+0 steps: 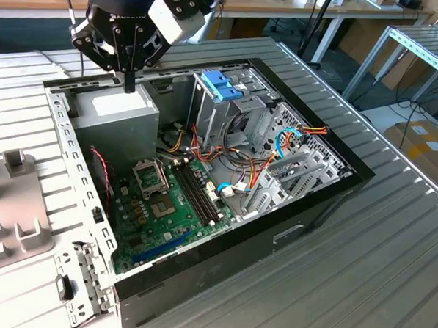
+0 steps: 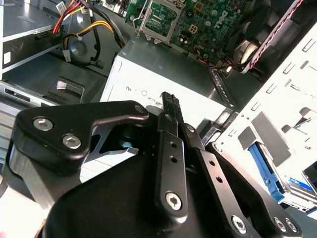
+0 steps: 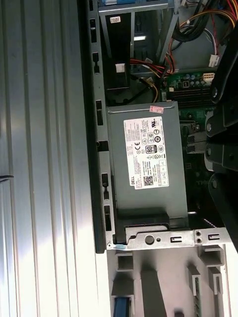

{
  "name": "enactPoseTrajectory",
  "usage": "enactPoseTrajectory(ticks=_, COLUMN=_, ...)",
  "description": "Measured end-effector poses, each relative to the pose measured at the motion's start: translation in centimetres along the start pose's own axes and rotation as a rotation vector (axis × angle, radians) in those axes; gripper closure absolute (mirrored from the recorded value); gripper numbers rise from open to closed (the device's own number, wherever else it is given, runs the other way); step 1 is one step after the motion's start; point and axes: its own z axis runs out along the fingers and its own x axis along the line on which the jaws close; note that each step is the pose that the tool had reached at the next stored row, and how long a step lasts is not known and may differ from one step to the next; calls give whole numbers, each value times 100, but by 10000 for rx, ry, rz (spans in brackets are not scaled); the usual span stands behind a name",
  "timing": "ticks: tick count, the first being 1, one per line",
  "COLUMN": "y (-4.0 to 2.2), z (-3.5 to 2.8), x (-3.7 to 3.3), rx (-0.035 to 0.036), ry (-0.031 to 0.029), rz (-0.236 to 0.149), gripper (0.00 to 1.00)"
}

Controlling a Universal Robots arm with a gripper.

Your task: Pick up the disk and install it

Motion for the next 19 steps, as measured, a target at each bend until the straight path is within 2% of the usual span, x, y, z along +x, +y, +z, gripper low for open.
enactPoseTrajectory(ticks=19, y=-13, z=-5, x=176, rx=0, ry=0, rz=1, gripper=89)
